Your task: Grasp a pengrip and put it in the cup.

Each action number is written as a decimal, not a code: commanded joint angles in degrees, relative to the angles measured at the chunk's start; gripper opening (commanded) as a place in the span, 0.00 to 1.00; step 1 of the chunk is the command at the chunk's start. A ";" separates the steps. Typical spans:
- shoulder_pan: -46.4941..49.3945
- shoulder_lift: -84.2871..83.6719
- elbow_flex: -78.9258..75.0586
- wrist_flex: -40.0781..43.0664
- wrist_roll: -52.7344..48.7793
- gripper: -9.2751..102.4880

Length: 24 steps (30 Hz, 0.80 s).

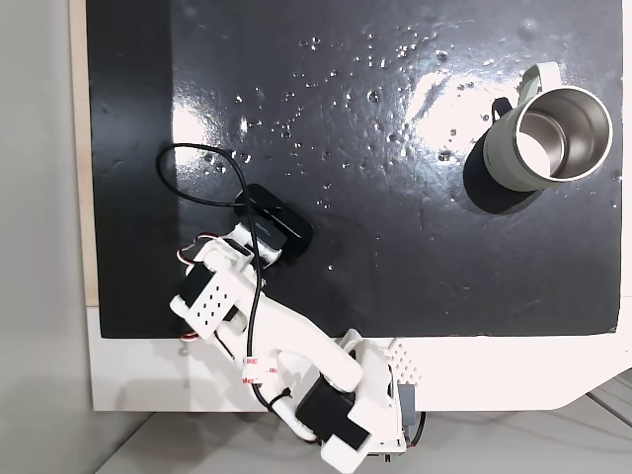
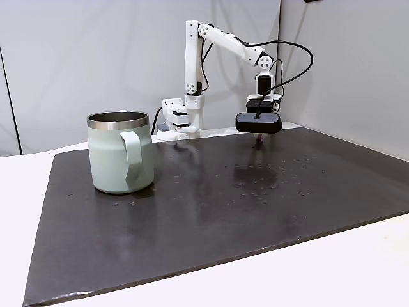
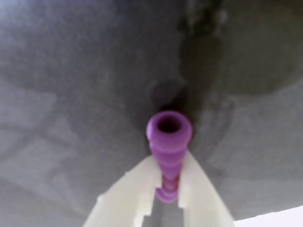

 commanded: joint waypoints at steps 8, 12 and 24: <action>17.84 12.83 -13.54 18.63 -5.36 0.08; 30.06 20.83 -15.73 24.35 -12.13 0.08; 65.57 37.27 -18.37 28.74 -40.87 0.08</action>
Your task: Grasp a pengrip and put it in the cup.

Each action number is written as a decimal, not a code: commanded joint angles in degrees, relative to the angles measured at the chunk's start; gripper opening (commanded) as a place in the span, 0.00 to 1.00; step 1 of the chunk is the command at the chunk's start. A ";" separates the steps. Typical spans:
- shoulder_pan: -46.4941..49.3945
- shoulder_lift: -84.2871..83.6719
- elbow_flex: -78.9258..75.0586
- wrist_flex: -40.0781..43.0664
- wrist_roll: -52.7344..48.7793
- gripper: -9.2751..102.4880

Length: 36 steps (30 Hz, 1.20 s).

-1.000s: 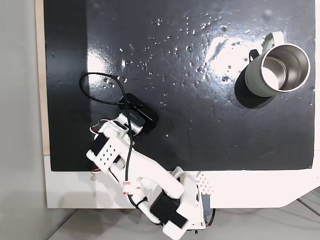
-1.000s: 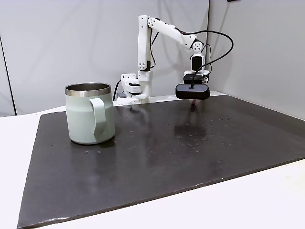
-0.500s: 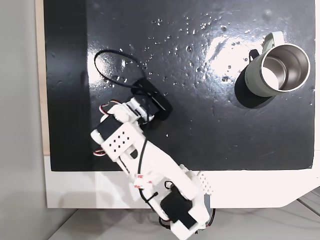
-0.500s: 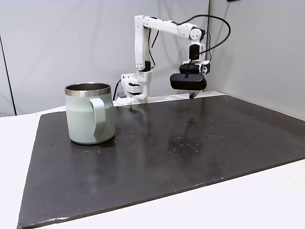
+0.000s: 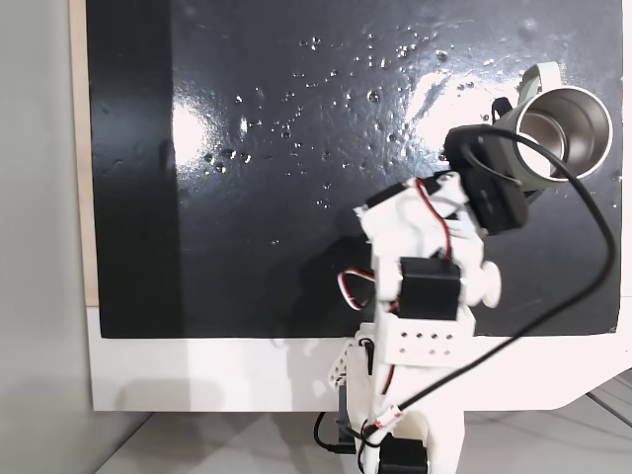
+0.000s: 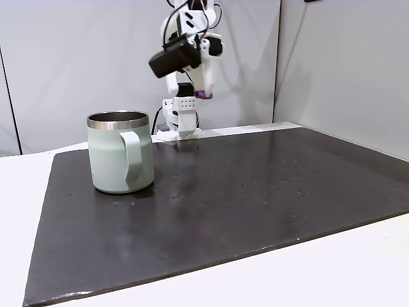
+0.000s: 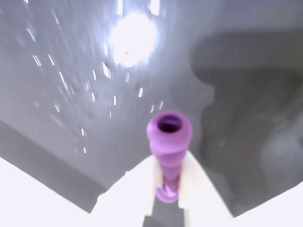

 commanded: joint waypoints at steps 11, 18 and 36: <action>24.08 -14.06 -18.37 -8.00 -13.71 0.08; 27.42 -27.51 -31.20 -11.78 -13.89 0.08; 27.51 -35.60 -39.90 -13.01 -11.87 0.36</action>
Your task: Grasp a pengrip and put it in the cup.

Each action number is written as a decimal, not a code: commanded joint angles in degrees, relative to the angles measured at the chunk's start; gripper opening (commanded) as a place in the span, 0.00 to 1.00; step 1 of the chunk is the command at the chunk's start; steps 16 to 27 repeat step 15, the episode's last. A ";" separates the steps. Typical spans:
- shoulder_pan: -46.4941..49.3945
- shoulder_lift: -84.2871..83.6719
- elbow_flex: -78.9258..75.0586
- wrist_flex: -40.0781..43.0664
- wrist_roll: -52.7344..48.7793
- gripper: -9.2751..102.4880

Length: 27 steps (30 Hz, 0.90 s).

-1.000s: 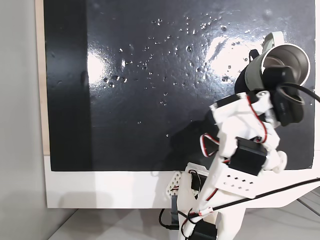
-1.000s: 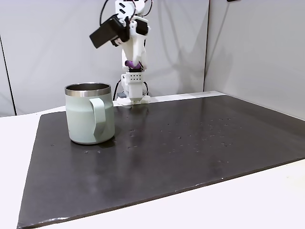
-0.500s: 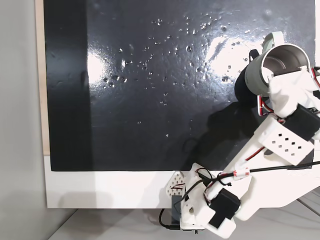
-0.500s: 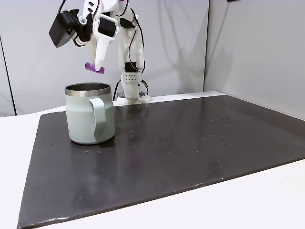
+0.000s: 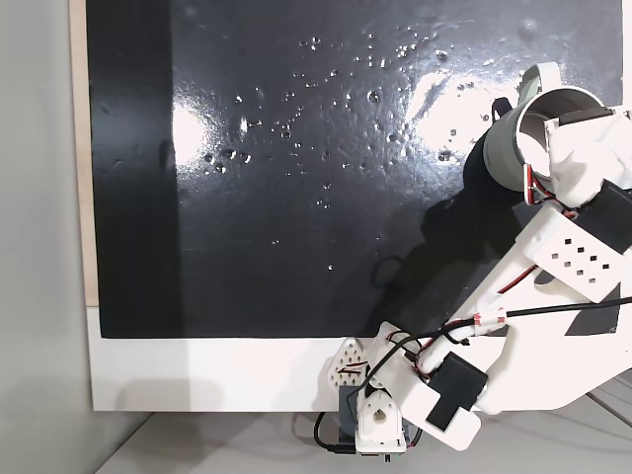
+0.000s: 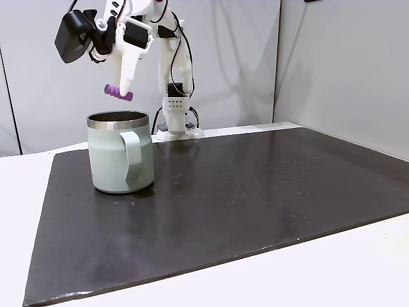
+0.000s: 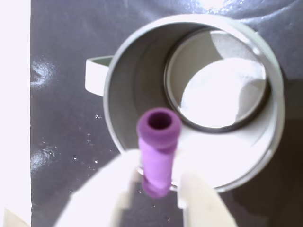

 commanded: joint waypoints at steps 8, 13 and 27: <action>0.26 0.79 -4.39 0.09 0.44 0.40; 0.35 0.97 -4.66 0.26 0.44 0.40; 0.35 1.14 -4.66 0.44 0.44 0.39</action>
